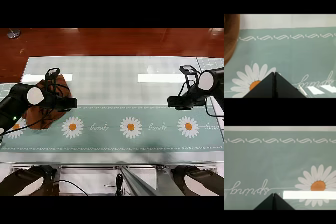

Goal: Fold the shirts.

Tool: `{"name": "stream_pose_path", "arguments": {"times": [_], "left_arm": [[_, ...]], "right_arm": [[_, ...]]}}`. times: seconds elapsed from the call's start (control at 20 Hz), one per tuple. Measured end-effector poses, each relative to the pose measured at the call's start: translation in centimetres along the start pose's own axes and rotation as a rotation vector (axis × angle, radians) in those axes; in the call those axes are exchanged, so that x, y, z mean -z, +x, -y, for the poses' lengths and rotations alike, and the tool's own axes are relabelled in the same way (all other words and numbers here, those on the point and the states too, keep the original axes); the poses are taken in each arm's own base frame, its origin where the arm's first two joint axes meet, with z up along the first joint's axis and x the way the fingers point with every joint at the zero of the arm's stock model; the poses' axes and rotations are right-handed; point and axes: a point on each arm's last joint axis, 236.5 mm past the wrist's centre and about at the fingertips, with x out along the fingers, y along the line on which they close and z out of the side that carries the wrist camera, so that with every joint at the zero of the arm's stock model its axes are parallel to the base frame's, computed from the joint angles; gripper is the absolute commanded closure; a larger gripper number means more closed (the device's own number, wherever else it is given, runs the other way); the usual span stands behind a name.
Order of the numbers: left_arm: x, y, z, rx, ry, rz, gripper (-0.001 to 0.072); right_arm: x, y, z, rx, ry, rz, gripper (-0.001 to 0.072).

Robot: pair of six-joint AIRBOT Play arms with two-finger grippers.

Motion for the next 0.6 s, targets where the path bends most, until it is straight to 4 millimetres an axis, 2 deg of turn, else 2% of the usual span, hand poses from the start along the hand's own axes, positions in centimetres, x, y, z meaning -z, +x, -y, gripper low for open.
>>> {"name": "stream_pose_path", "arguments": {"times": [0.6], "left_arm": [[0.01, 0.0, 0.0, 0.0, 0.002, 0.0, 0.0674]], "right_arm": [[0.04, 0.0, -0.4, -0.017, 0.004, -0.002, 0.069]]}}
